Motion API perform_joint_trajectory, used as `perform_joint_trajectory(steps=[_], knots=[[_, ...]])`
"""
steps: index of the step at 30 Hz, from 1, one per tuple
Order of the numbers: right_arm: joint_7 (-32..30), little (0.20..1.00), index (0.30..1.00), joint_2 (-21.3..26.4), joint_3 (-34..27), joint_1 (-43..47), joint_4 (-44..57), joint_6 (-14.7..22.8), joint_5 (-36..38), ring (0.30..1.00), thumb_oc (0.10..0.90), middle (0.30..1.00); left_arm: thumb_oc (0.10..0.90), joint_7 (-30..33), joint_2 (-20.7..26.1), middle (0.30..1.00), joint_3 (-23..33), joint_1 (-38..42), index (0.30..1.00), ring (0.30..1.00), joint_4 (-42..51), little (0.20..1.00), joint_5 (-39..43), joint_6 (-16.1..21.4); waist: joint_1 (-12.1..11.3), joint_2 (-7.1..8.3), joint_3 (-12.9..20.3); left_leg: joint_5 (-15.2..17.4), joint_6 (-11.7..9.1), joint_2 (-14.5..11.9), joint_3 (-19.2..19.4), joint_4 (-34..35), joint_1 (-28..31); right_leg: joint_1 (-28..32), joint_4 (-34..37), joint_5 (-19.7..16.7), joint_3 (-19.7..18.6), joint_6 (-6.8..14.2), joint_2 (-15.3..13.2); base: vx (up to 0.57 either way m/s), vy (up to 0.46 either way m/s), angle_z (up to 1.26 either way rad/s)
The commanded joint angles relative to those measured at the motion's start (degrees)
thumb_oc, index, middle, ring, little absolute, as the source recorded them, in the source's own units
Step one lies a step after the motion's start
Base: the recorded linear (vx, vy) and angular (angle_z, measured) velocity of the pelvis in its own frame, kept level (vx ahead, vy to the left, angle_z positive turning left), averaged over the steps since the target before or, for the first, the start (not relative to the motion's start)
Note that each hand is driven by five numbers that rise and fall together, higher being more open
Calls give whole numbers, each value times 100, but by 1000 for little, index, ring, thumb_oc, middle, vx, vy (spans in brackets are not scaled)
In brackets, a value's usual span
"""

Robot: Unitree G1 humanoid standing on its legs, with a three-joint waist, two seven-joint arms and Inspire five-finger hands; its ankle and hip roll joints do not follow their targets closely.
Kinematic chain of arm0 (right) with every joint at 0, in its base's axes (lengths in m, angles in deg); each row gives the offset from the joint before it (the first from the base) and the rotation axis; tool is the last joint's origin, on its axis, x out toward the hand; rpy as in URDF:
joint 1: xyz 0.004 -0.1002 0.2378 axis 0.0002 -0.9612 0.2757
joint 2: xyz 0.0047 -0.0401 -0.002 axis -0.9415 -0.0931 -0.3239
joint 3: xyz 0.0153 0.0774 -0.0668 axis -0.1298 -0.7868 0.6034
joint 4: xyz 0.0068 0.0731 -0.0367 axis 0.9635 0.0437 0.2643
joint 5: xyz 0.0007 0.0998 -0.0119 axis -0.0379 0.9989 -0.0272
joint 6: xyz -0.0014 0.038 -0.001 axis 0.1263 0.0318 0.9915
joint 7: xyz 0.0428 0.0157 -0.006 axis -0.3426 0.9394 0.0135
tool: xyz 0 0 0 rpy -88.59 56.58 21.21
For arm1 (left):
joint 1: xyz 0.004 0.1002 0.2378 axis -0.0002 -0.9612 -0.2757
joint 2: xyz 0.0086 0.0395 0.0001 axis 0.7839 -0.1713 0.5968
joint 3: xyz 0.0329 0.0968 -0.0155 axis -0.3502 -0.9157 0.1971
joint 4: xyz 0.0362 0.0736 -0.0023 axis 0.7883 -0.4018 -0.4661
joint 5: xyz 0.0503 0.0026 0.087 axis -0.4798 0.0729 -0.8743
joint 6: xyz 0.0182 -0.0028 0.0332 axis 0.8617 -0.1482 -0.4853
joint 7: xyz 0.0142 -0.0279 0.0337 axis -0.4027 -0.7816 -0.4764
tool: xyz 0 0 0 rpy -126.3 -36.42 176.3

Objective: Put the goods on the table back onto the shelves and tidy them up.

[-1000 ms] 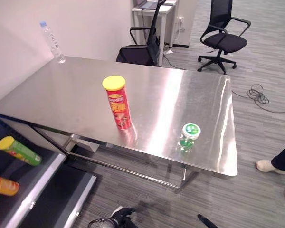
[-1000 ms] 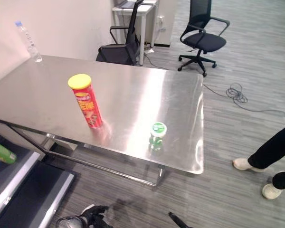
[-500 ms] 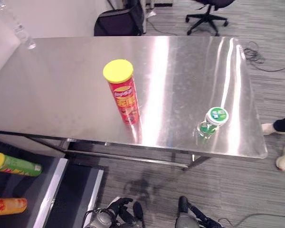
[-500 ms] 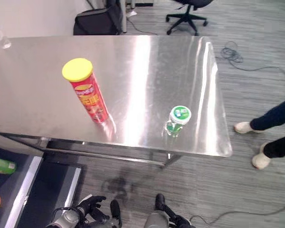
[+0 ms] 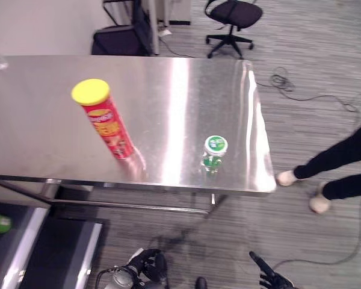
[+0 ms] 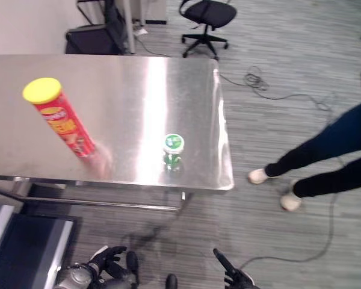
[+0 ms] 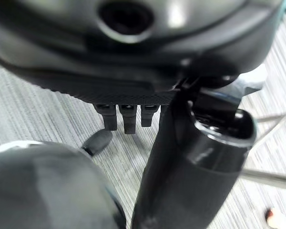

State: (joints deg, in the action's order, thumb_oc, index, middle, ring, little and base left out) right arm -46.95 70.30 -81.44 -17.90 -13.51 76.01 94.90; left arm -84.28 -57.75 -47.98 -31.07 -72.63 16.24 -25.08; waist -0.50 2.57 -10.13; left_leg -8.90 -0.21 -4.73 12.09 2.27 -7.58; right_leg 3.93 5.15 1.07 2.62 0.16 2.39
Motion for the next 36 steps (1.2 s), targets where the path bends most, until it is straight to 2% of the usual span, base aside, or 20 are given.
perform_joint_trajectory(steps=[1,2,3,4,8,9,11,12,15,16,17,20,25,29,31,36], knots=[[-755,900,900,848,-684,-621,1937,491,-575,900,800,900,800,136,-318,900,130,-29,900,900,-291,900,227,-35,-53,-29,-358,-9,-432,224,-881,-447,-867,10,-59,184,-129,233,-165,-166,-7,-35],[-758,900,900,846,-691,-631,1953,481,-580,900,800,900,800,136,-319,900,127,-28,900,900,-291,900,228,-36,-51,-39,-347,-19,-432,218,-891,-453,-890,-7,-57,173,-122,232,-156,-209,-3,-19],[-787,900,900,893,-895,-851,2470,510,-705,900,800,900,800,184,-326,900,296,-40,900,900,-337,900,346,-37,31,20,-320,119,-388,182,-894,-563,-770,-36,-89,117,-80,259,-241,-85,36,2],[-968,900,900,949,-1207,-1065,2916,597,-921,900,800,900,800,230,-393,900,473,-7,900,900,-525,900,386,-45,158,15,-168,273,-336,96,-820,-400,-345,-51,-116,137,12,284,-287,-85,35,2],[-1038,900,900,1052,-1524,-1269,3383,569,-1230,900,800,900,800,284,-473,900,477,17,900,900,-671,900,5,-124,304,-29,53,93,-372,12,-707,-119,-196,-41,-98,199,86,247,-246,11,54,-5],[-1047,900,900,1173,-1746,-1434,3807,581,-1393,900,800,900,800,282,-464,900,496,-23,900,900,-739,900,-223,-145,353,-36,135,30,-403,-26,-629,62,-69,19,-97,215,127,255,-253,22,41,32],[-1045,900,900,1207,-1850,-1495,3918,615,-1412,900,800,900,800,267,-461,900,542,-46,900,900,-784,900,-272,-158,370,-48,177,6,-416,-21,-615,164,9,48,-105,223,135,261,-256,22,33,22],[-1100,900,900,1222,-2111,-1594,4302,685,-1467,900,800,900,800,316,-427,900,702,-69,900,900,-825,900,-262,-170,399,-53,238,8,-443,-19,-627,196,68,87,-124,248,137,255,-262,14,10,11],[-1167,900,900,1210,-2401,-1743,4701,729,-1581,900,800,900,800,324,-419,900,888,-141,900,900,-844,900,-213,-171,401,-55,289,32,-444,-9,-644,192,122,138,-129,258,117,253,-269,24,7,4],[-1219,900,900,1335,-2621,-1798,5062,725,-1908,900,800,900,800,293,-417,900,1035,-268,900,900,-882,900,-275,-186,395,-54,326,55,-442,0,-643,170,169,190,-140,277,76,244,-265,0,0,0],[-1219,900,900,1332,-2625,-1803,5069,721,-1910,900,800,900,800,293,-418,900,1033,-269,900,900,-882,900,-275,-186,391,-54,325,55,-442,0,-641,170,172,192,-139,277,74,245,-265,37,5,-2],[-1370,900,900,1578,-3113,-1821,6025,823,-2424,900,800,900,800,246,-444,900,1085,-446,900,900,-951,900,-478,-195,355,-54,372,144,-428,4,-646,28,196,239,-159,293,9,235,-263,0,0,0],[-1491,900,900,1729,-3551,-1649,7160,947,-3010,900,800,900,800,215,-510,900,1229,-604,900,900,-916,900,-377,-190,236,-31,428,230,-418,15,-690,-141,183,285,-158,311,-18,230,-244,0,0,0],[-1452,900,900,1885,-3668,-1366,7762,996,-3207,900,800,900,800,147,-540,900,1015,-652,900,900,-699,900,-421,-174,158,-36,470,269,-416,23,-740,-241,132,337,-141,324,-4,224,-234,-4,-11,2],[-1254,900,900,2042,-3513,-1002,8260,1130,-3192,900,800,900,800,77,-517,900,847,-676,900,900,-568,900,-436,-156,79,-39,498,278,-420,29,-774,-301,114,359,-145,334,11,217,-223,0,0,0],[-1011,900,900,2227,-2970,-523,8201,1221,-2877,900,800,900,800,-25,-489,900,681,-700,900,900,-404,900,-343,-157,-22,-39,513,289,-428,31,-804,-382,97,396,-140,342,42,201,-213,-6,-5,2]])
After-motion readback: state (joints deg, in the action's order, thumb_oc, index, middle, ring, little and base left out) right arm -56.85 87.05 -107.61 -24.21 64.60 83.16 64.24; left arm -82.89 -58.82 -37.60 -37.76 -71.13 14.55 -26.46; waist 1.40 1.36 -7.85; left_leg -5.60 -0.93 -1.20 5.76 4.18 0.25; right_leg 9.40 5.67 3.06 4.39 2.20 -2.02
